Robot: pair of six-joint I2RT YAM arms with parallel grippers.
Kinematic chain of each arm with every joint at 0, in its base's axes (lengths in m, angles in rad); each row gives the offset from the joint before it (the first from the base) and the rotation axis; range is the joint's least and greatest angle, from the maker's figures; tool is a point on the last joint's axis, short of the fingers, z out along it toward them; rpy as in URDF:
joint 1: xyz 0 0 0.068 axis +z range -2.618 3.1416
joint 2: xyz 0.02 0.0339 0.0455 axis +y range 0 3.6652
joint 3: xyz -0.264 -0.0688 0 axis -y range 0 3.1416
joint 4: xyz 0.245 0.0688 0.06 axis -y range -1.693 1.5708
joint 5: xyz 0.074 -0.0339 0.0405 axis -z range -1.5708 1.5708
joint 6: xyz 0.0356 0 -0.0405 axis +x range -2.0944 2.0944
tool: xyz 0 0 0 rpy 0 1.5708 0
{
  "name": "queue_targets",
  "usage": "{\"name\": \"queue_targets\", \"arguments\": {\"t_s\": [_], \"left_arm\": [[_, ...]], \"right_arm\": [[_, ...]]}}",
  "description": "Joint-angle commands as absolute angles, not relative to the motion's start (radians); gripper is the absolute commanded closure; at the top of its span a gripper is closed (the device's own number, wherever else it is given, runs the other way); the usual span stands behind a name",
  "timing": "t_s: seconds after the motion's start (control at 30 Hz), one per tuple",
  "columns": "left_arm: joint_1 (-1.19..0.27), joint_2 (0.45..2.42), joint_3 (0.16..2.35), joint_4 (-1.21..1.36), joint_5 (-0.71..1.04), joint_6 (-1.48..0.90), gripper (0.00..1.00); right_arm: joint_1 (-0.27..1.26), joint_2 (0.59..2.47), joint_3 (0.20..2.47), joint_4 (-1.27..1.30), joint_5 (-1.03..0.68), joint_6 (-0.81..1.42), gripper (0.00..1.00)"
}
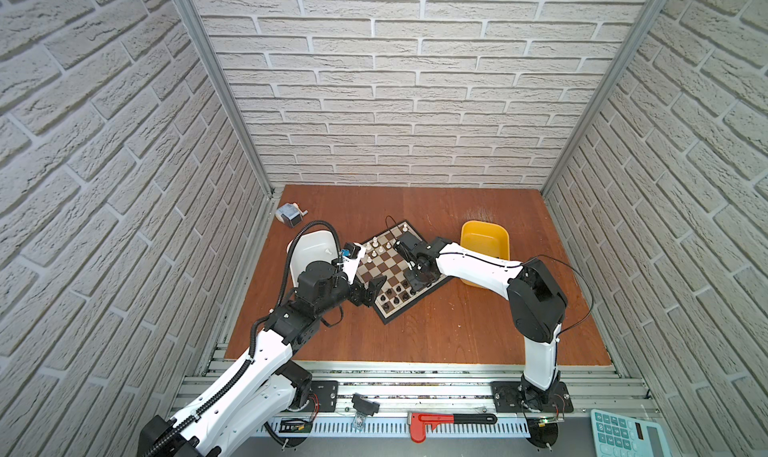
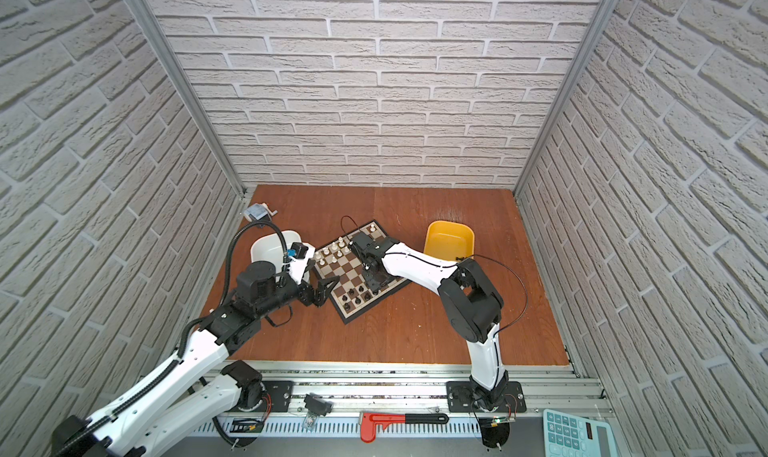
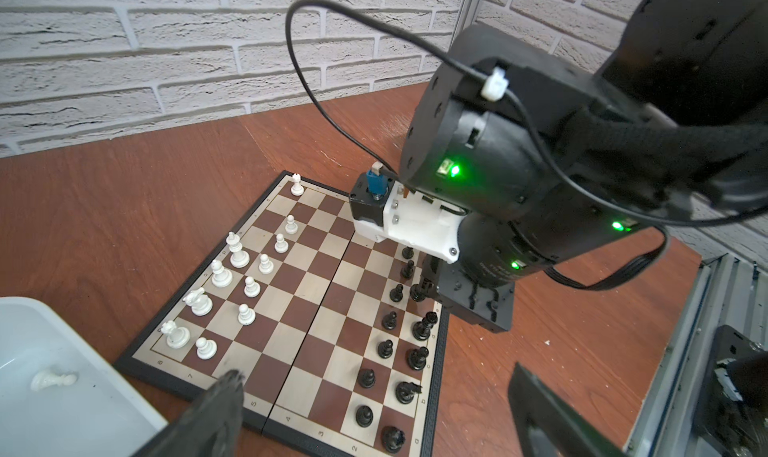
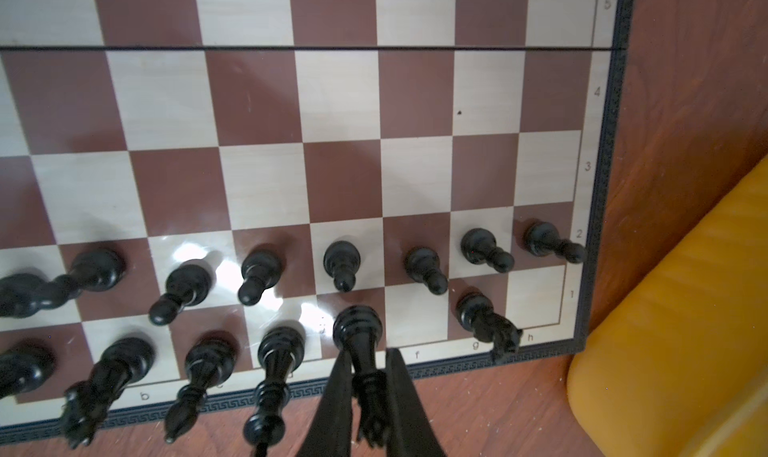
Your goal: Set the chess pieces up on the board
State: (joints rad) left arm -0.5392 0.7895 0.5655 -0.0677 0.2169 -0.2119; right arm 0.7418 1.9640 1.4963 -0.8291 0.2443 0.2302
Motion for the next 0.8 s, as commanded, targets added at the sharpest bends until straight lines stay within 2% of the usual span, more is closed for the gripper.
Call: {"name": "queue_targets", "arguments": {"t_s": [0.0, 0.17, 0.77], "left_arm": [[-0.54, 0.773, 0.587, -0.035, 0.283, -0.195, 0.01], [-0.54, 0.748, 0.573, -0.004, 0.375, -0.196, 0.02], [-0.53, 0.738, 0.574, -0.002, 0.359, -0.192, 0.02]], "right_arm": [[0.746, 1.971, 1.519, -0.877, 0.248, 0.218, 0.93], [0.744, 2.011, 1.53, -0.88, 0.232, 0.213, 0.93], [0.747, 2.043, 1.597, -0.953, 0.226, 0.194, 0.93]]}}
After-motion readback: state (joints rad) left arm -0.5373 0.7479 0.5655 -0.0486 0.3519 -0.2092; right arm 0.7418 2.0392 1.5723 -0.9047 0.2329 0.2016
